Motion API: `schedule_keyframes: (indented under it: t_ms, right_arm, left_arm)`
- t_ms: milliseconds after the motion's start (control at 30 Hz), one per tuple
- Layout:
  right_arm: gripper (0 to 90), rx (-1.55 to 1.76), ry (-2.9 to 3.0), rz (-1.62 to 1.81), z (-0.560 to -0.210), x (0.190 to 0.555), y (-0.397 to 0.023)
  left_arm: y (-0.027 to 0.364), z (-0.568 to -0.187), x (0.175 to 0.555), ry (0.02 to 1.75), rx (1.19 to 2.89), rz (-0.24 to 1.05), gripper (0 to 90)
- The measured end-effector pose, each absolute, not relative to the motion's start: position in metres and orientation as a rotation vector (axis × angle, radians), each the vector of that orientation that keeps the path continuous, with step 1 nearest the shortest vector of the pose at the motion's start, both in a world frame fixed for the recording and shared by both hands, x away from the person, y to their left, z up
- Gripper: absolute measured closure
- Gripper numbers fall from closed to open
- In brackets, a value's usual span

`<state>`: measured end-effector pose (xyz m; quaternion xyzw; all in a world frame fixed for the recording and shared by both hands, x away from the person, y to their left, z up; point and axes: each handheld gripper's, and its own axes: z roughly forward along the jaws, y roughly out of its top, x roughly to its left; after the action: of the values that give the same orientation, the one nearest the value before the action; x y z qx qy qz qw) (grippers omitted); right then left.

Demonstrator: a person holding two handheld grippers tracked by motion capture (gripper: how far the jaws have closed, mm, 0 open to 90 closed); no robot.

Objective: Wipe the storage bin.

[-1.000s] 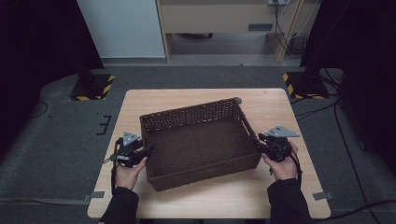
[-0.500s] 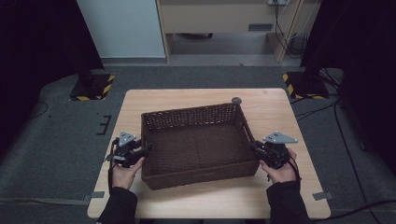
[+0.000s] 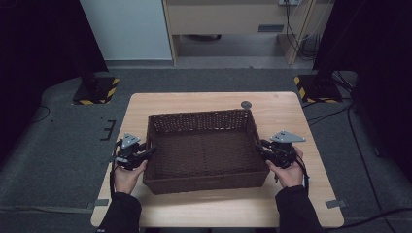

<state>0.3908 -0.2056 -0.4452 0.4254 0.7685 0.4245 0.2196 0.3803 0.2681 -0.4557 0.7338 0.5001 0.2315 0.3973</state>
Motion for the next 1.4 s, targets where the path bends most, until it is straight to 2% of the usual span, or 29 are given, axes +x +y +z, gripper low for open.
schedule_keyframes:
  t_ms: [133, 267, 400, 733, 1133, 1400]
  right_arm:
    - [69.8, 1.192, 2.115, 1.149, -0.445, 0.387, -0.204]
    - [69.1, 1.213, 2.107, 1.177, -0.446, 0.374, -0.205]
    - [68.9, 1.223, 2.102, 1.172, -0.446, 0.366, -0.204]
    - [67.9, 1.219, 2.086, 1.156, -0.445, 0.358, -0.198]
    - [55.5, 1.192, 2.028, 1.252, -0.436, 0.362, -0.216]
    - [52.5, 1.253, 1.969, 1.193, -0.440, 0.363, -0.245]
  left_arm:
    - [0.267, -0.455, 0.376, 1.280, 1.851, 0.606, 59.7]
    - [0.269, -0.455, 0.367, 1.264, 1.859, 0.592, 58.0]
    - [0.268, -0.456, 0.361, 1.240, 1.857, 0.641, 60.8]
    - [0.273, -0.454, 0.369, 1.262, 1.886, 0.591, 62.2]
    - [0.276, -0.453, 0.376, 1.261, 1.900, 0.580, 63.2]
    - [0.277, -0.454, 0.376, 1.264, 1.887, 0.562, 63.8]
